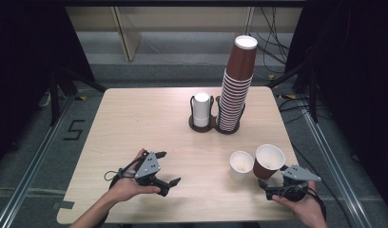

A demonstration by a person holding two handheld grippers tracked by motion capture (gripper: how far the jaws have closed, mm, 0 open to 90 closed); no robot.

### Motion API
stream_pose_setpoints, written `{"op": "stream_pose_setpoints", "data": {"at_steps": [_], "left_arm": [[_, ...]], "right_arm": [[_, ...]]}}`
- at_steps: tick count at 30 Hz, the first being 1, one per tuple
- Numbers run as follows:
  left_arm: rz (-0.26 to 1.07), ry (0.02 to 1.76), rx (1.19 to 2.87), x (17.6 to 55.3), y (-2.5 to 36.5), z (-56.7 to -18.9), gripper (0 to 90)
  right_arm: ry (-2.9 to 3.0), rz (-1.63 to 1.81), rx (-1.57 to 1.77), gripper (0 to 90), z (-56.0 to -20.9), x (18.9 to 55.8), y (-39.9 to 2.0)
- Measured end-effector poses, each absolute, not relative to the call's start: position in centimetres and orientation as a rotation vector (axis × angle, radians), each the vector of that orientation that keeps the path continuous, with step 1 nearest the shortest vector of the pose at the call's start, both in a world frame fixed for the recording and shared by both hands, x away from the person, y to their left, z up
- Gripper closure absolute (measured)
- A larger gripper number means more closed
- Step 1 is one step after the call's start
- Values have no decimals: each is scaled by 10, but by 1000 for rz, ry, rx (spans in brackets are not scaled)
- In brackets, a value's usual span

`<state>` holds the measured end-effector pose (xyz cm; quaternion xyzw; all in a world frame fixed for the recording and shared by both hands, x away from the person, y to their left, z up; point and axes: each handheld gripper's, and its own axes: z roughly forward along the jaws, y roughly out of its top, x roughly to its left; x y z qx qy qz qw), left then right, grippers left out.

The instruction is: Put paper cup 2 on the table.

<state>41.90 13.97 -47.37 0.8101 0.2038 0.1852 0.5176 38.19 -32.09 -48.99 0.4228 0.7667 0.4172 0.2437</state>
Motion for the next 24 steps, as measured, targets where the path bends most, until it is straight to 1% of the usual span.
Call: {"op": "stream_pose_setpoints", "data": {"at_steps": [2, 5, 6, 7, 10, 11, 14, 15, 19, 24], "left_arm": [[441, 510, 1934, 420, 142, -475, 0], [441, 539, 1930, 422, 144, -476, 0], [441, 538, 1926, 423, 144, -477, 0], [441, 551, 1927, 423, 144, -478, 0], [442, 571, 1914, 424, 145, -479, 0], [442, 571, 1904, 424, 145, -480, 0], [450, 610, 1892, 425, 147, -480, 0], [454, 621, 1887, 425, 147, -481, 0], [465, 641, 1877, 428, 148, -485, 0], [474, 639, 1877, 428, 147, -485, 0]], "right_arm": [[2097, 1142, 1201, 3, -491, 378, -321], [2083, 1125, 1159, 3, -492, 378, -325], [2090, 1143, 1231, 3, -492, 374, -322], [2086, 1130, 1167, 3, -492, 376, -325], [2078, 1120, 1166, 3, -491, 372, -325], [2085, 1133, 1216, 3, -492, 369, -323], [2083, 1115, 1167, 3, -492, 367, -326], [2079, 1118, 1198, 3, -492, 365, -325], [2084, 1110, 1171, 3, -492, 360, -328], [2072, 1119, 1231, 3, -493, 354, -328]]}}
